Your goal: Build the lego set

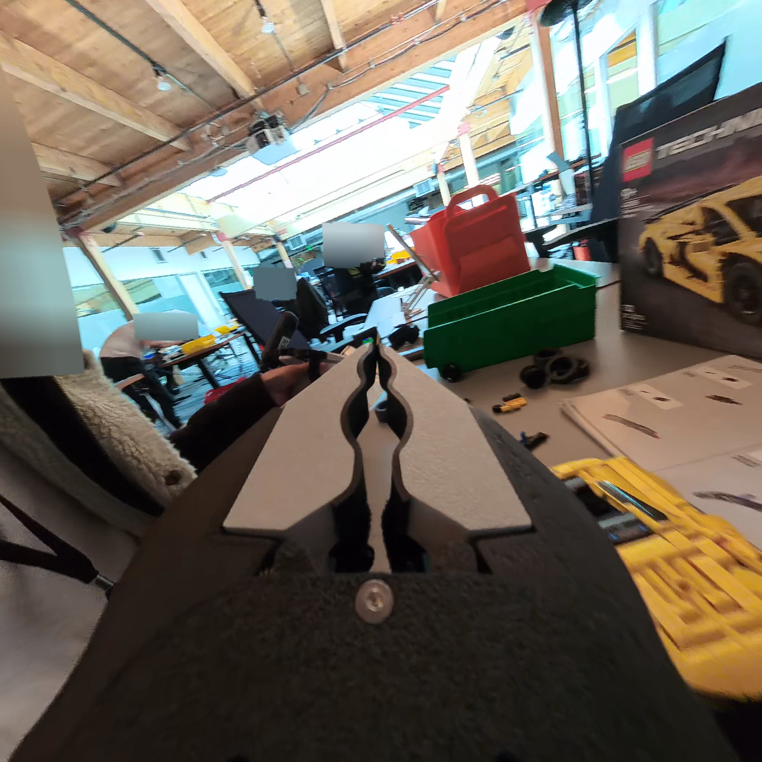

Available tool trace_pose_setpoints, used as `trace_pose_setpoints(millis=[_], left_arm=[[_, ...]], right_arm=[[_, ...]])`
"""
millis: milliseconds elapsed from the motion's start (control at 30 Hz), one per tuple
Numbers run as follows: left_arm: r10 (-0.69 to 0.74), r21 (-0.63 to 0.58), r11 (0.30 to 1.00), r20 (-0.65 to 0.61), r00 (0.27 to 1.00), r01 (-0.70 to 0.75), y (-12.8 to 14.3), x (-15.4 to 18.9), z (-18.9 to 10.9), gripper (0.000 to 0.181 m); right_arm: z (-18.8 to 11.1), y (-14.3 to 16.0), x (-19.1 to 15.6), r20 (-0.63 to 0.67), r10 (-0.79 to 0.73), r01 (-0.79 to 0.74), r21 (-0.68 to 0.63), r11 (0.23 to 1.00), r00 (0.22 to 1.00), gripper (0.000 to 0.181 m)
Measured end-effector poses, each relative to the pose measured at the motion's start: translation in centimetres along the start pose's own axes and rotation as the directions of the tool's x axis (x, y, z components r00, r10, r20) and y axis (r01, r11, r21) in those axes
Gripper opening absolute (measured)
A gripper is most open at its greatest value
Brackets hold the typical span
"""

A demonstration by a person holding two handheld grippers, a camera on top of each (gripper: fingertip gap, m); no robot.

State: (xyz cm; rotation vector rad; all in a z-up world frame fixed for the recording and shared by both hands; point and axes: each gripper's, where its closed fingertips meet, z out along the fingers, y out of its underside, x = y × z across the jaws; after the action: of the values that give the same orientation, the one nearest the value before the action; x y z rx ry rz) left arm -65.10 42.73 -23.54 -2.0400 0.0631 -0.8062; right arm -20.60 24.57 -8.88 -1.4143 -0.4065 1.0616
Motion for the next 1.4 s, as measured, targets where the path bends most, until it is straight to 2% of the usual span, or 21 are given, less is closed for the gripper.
trace_pose_setpoints(millis=[100,200,333,467,567,633,733,767,833,900,933,1000,1067,1167,1200,1300,1400], left_arm=[[0.019,-0.092,0.996,0.030,0.999,-0.016,0.6,-1.1,2.1,0.004],[0.137,-0.164,0.980,0.123,0.983,-0.116,1.3,-2.2,2.9,0.021],[0.235,-0.168,0.965,0.228,0.945,-0.199,0.9,-3.4,2.1,0.053],[0.355,-0.158,0.934,0.304,0.884,-0.320,-0.2,-4.0,1.0,0.069],[0.471,-0.115,0.878,0.386,0.794,-0.465,-2.1,-3.5,0.0,0.071],[0.504,-0.042,0.843,0.412,0.759,-0.537,-3.7,-1.2,-0.8,0.070],[0.553,0.052,0.783,0.397,0.732,-0.620,-5.6,4.7,-1.9,0.070],[0.573,0.075,0.768,0.363,0.735,-0.636,-5.8,7.3,-2.0,0.069],[0.609,0.130,0.757,0.216,0.763,-0.641,-5.1,13.4,-1.4,0.070],[0.640,0.161,0.761,-0.026,0.768,-0.628,-2.6,20.3,-0.1,0.069],[0.636,0.167,0.772,-0.182,0.750,-0.614,-0.4,24.0,0.6,0.069],[0.588,0.137,0.778,-0.504,0.633,-0.614,5.7,31.0,1.8,0.067],[0.548,0.082,0.714,-0.683,0.483,-0.695,12.5,35.4,3.5,0.055],[0.576,0.088,0.467,-0.785,0.227,-0.880,21.6,38.5,6.4,0.052],[0.559,0.102,0.410,-0.814,0.161,-0.906,23.9,39.4,7.1,0.052],[0.454,0.104,0.340,-0.889,0.066,-0.935,28.2,41.5,8.0,0.052],[0.424,0.101,0.297,-0.905,0.036,-0.950,29.7,41.9,8.6,0.052]], right_arm=[[-2.1,-0.2,0.4,-0.066,-0.009,0.010,0.012,1.000,0.998,0.000],[-4.5,0.6,0.9,-0.182,-0.046,0.040,-0.033,0.999,0.982,0.000],[-8.4,2.2,0.7,-0.318,-0.087,0.058,-0.098,0.993,0.944,0.000],[-11.3,3.8,0.3,-0.464,-0.131,0.060,-0.163,0.985,0.876,0.000],[-12.3,5.0,-0.8,-0.550,-0.283,0.148,-0.277,0.949,0.785,0.000],[-12.3,6.3,-2.0,-0.538,-0.453,0.248,-0.411,0.877,0.711,0.000],[-12.6,8.5,-2.7,-0.476,-0.685,0.338,-0.624,0.705,0.551,0.000],[-12.8,8.7,-2.6,-0.463,-0.738,0.359,-0.664,0.656,0.491,0.000],[-12.6,9.9,-2.4,-0.429,-0.779,0.372,-0.703,0.606,0.458,0.000],[-12.6,11.3,-1.8,-0.388,-0.814,0.368,-0.748,0.552,0.432,0.000],[-12.5,12.0,-1.6,-0.359,-0.837,0.373,-0.772,0.515,0.414,0.000],[-12.3,13.5,-1.1,-0.303,-0.871,0.366,-0.816,0.447,0.388,0.000],[-12.0,14.4,-1.0,-0.272,-0.893,0.363,-0.840,0.402,0.359,0.000],[-11.7,14.4,-0.7,-0.265,-0.911,0.357,-0.856,0.374,0.317,0.000],[-11.7,14.7,-0.6,-0.266,-0.912,0.350,-0.860,0.371,0.313,0.000],[-11.6,14.8,-0.1,-0.280,-0.918,0.307,-0.880,0.362,0.280,0.000],[-11.0,15.6,0.0,-0.302,-0.907,0.255,-0.890,0.379,0.293,0.000]])
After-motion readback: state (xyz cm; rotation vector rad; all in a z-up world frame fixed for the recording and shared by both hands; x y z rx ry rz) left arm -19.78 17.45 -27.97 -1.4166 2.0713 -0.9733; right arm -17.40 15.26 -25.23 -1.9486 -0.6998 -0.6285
